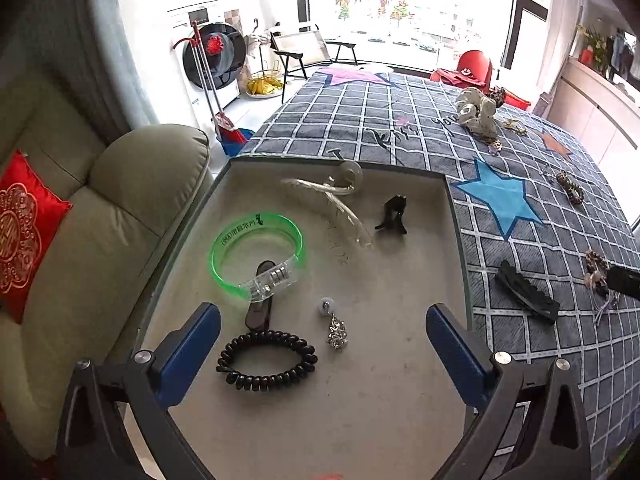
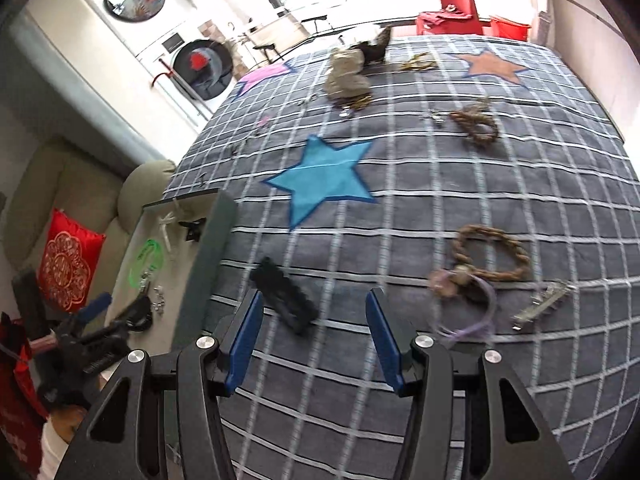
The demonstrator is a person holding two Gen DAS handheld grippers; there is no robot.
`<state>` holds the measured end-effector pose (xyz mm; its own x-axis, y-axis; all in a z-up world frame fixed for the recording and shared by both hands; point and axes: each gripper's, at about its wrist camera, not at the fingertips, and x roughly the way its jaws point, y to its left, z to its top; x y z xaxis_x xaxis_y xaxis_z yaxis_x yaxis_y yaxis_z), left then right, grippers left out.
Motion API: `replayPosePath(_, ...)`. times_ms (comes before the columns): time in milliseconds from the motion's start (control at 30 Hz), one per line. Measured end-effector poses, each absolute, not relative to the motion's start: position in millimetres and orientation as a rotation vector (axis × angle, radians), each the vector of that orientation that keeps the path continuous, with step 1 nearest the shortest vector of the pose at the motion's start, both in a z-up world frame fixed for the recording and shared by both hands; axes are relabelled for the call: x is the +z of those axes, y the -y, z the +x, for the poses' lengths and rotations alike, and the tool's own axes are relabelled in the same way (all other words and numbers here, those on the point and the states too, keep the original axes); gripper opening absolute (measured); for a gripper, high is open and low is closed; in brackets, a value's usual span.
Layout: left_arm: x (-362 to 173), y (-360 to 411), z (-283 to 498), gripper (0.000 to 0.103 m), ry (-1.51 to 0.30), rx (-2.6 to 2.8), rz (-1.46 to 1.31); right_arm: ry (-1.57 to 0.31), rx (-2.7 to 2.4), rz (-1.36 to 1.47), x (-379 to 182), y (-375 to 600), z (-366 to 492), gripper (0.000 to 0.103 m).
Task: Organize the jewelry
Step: 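Open the left tool over the tray while the right tool releases the claw clip there, then move both tools back over the jewelry on the bed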
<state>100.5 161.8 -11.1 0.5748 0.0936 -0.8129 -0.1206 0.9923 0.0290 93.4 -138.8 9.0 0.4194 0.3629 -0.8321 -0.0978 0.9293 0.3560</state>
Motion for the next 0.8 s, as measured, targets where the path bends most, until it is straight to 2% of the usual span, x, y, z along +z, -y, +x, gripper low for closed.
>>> replayPosePath(100, -5.3, -161.0, 98.4, 0.103, -0.94, 0.134, -0.032, -1.093, 0.275, 0.272, 8.9, 152.2, 87.4, 0.058)
replayPosePath(233, 5.8, -154.9, 92.2, 0.103, -0.912, 0.129, -0.015, -1.074, 0.249, 0.275, 9.0, 169.1, 79.2, 0.081)
replayPosePath(333, 13.9, -145.2, 88.4, 0.103, -0.902, 0.112, 0.0, -1.059, 0.224, 0.283, 8.4, 183.1, 74.8, 0.083)
replayPosePath(400, 19.9, -136.6, 86.8, 0.103, -0.892, 0.092, 0.008, -1.041, 0.211, 0.295, 8.2, 193.3, 71.0, 0.091)
replayPosePath(467, 25.4, -127.8, 85.9, 0.103, -0.884, 0.073, 0.012, -1.022, 0.201, 0.303, 8.0, 203.9, 66.6, 0.103)
replayPosePath(800, 33.7, -70.2, 89.9, 0.103, -0.888, -0.012, 0.062, -1.015, 0.136, 0.33, 2.7, 249.7, 65.1, 0.103)
